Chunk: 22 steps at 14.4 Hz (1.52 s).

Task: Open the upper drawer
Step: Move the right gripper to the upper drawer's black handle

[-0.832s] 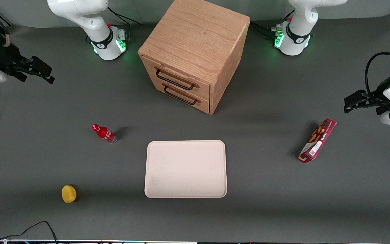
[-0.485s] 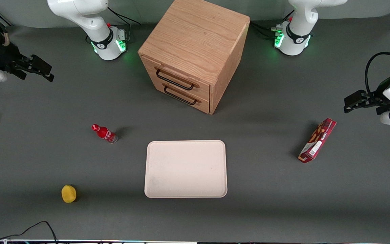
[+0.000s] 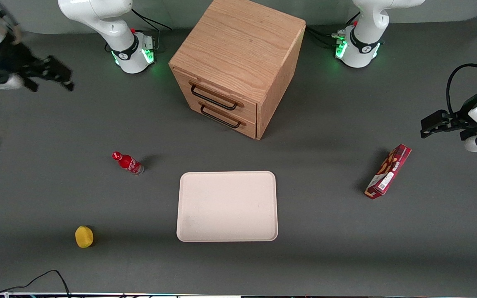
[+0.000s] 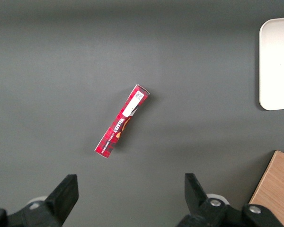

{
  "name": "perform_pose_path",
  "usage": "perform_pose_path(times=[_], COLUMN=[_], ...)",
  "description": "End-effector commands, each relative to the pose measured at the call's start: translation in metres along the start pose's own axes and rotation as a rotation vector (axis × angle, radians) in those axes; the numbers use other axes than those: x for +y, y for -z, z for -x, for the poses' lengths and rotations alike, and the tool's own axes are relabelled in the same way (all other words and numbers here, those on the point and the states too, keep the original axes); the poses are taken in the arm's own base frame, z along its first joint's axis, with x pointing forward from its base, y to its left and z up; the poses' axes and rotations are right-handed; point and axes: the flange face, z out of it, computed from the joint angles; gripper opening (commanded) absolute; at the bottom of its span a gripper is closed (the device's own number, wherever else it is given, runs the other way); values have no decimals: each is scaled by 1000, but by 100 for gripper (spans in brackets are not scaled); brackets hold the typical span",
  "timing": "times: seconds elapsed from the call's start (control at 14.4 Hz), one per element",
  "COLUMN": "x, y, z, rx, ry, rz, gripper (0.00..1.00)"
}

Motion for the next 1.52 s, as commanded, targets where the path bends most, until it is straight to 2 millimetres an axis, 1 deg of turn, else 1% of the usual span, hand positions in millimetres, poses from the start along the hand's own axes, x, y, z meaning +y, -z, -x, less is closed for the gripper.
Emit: perform_pose_path(times=[0.0, 0.07, 0.14, 0.21, 0.28, 0.35, 0.42, 0.49, 0.62, 0.69, 0.76, 0.83, 0.97, 1.11, 1.18, 1.32, 1.46], x=[-52, -63, -81, -105, -131, -149, -158, -168, -181, -189, -201, -204, -219, -224, -228, -226, -223], y=[5, 4, -2, -5, -10, -17, -25, -39, -62, -81, -99, -115, -151, -180, -189, -205, -219], z=[8, 8, 4, -6, -11, -14, -18, -24, -38, -45, -47, -50, -40, -32, -29, -25, -15], rx=[-24, -32, -56, -77, -93, -98, -103, -115, -113, -130, -153, -155, -144, -121, -120, -111, -96], ry=[101, 120, 163, 221, 334, 451, 535, 606, 711, 764, 812, 817, 860, 861, 867, 886, 900], rz=[-35, -79, -140, -200, -239, -253, -262, -279, -358, -389, -408, -414, -421, -413, -414, -407, -393], gripper=[100, 100, 100, 100, 100, 100, 100, 100, 100, 100, 100, 100, 100, 100, 100, 100, 100])
